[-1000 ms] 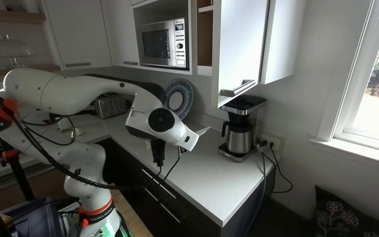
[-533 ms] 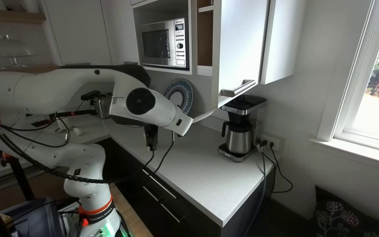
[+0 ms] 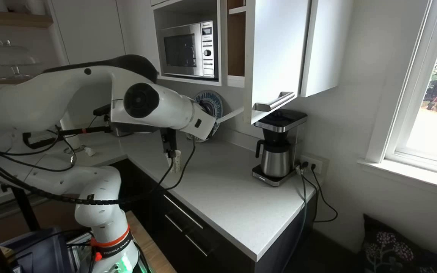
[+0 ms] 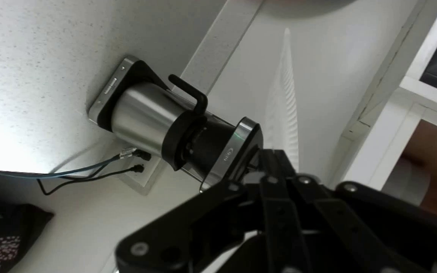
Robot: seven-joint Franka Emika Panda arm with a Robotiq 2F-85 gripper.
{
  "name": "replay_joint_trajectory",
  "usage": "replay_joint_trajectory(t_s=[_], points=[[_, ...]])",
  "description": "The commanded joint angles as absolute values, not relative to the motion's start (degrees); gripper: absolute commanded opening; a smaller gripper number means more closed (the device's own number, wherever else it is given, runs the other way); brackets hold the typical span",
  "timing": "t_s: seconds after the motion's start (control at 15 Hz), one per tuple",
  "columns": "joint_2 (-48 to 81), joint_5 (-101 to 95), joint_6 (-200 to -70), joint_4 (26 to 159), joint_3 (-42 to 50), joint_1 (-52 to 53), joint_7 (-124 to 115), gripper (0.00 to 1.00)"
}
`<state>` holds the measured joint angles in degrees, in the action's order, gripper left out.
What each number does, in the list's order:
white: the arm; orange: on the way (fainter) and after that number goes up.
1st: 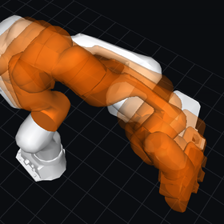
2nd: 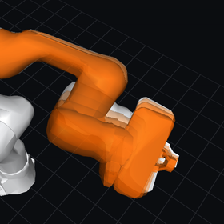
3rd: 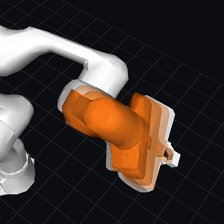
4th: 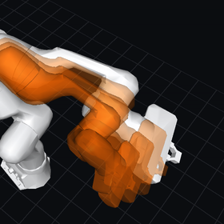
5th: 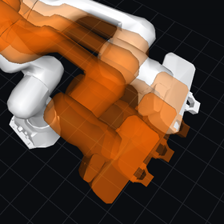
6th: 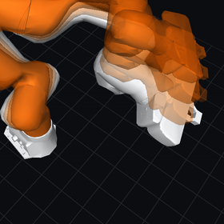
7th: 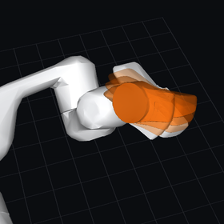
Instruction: Put the white plate into the cupboard
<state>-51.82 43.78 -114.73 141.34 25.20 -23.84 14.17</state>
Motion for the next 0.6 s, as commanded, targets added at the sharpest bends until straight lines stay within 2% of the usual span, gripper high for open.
replay_joint_trajectory(t_s=[0.0, 0.53], points=[[-52.7, 47.6, -115.4, 139.6, 26.1, -20.0, 13.8, 0.0], [-50.1, 58.4, -120.2, 133.2, 25.7, -16.1, 14.9, 0.0]])
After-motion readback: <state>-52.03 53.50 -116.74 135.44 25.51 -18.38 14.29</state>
